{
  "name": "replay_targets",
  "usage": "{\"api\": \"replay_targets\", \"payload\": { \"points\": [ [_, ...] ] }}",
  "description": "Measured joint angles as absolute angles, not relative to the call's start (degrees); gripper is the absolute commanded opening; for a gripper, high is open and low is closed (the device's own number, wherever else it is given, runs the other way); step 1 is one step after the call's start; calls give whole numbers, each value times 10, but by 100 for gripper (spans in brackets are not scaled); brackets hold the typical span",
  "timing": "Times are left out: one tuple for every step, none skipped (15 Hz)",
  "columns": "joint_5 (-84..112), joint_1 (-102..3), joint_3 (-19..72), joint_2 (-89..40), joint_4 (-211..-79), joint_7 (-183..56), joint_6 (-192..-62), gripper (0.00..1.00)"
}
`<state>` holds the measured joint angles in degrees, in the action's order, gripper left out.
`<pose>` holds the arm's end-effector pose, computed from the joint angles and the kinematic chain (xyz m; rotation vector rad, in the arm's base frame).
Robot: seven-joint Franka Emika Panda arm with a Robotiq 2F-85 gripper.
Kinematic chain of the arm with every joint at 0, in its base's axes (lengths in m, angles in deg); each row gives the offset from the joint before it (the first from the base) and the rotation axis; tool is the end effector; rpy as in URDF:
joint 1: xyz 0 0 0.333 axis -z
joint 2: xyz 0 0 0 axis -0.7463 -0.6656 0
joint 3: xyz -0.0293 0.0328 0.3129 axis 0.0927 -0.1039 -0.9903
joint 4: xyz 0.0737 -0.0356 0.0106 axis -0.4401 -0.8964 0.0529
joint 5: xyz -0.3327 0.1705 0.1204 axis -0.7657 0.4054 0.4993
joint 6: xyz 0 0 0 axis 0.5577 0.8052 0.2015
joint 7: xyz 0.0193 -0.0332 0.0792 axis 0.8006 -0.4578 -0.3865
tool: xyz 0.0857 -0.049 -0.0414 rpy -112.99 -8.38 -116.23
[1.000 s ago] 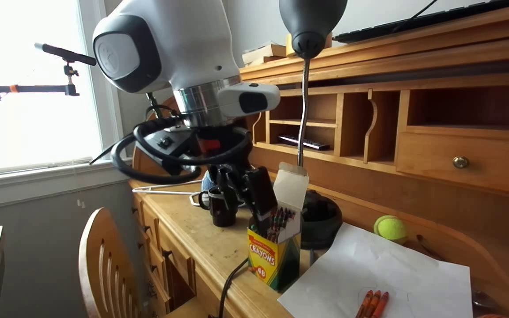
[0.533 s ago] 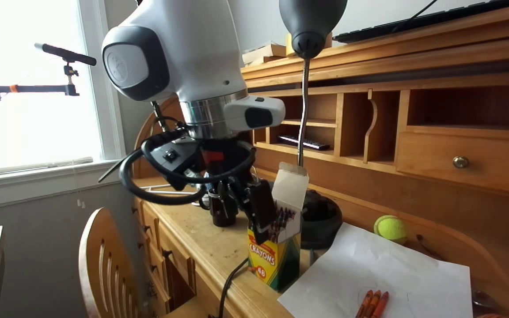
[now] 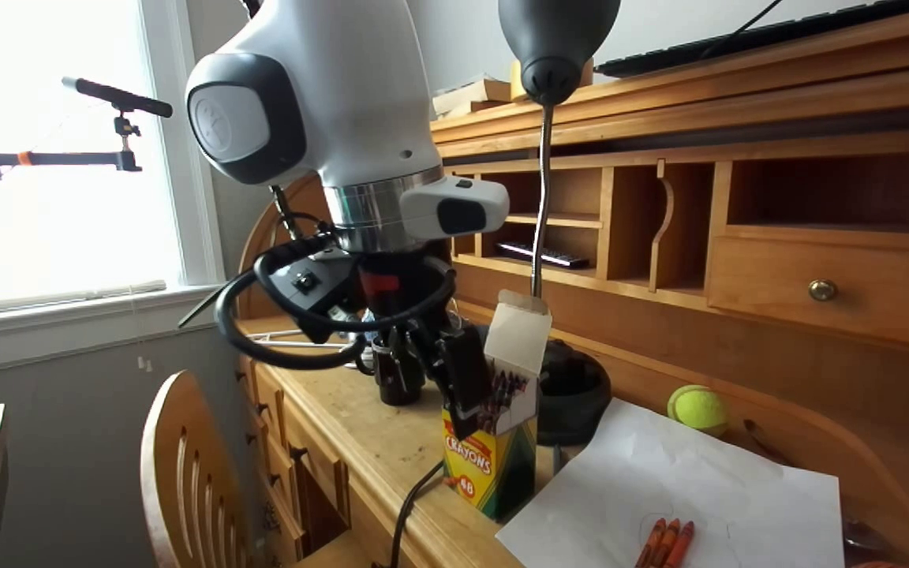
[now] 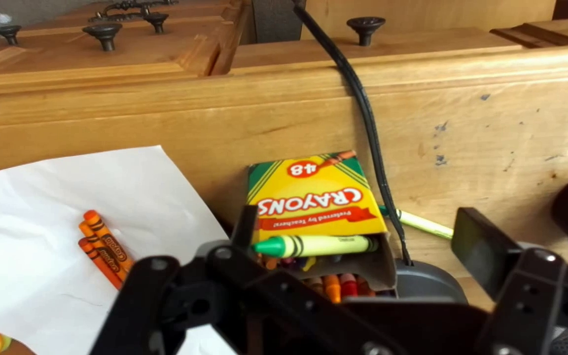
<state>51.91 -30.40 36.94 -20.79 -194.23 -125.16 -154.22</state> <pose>0.3912 -0.2872 0.2181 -3.0911 0.2043 -0.3474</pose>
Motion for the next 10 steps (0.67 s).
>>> {"api": "replay_targets", "payload": {
  "points": [
    [517, -306, 370, -208, -1942, -1248, -1542, 100],
    [514, -309, 370, -208, -1942, -1243, -1542, 100],
    [511, -311, 370, -208, -1942, -1238, -1542, 100],
    [509, -313, 370, -208, -1942, -1234, -1542, 100],
    [508, -315, 370, -208, -1942, -1232, -1542, 100],
    [506, -316, 370, -208, -1942, -1229, -1542, 100],
    [503, -318, 371, -208, -1942, -1225, -1542, 100],
    [501, -319, 371, -208, -1942, -1222, -1542, 100],
    [498, -321, 372, -208, -1942, -1218, -1542, 100],
    [491, -322, 374, -208, -1942, -1211, -1542, 100]
  ]
}}
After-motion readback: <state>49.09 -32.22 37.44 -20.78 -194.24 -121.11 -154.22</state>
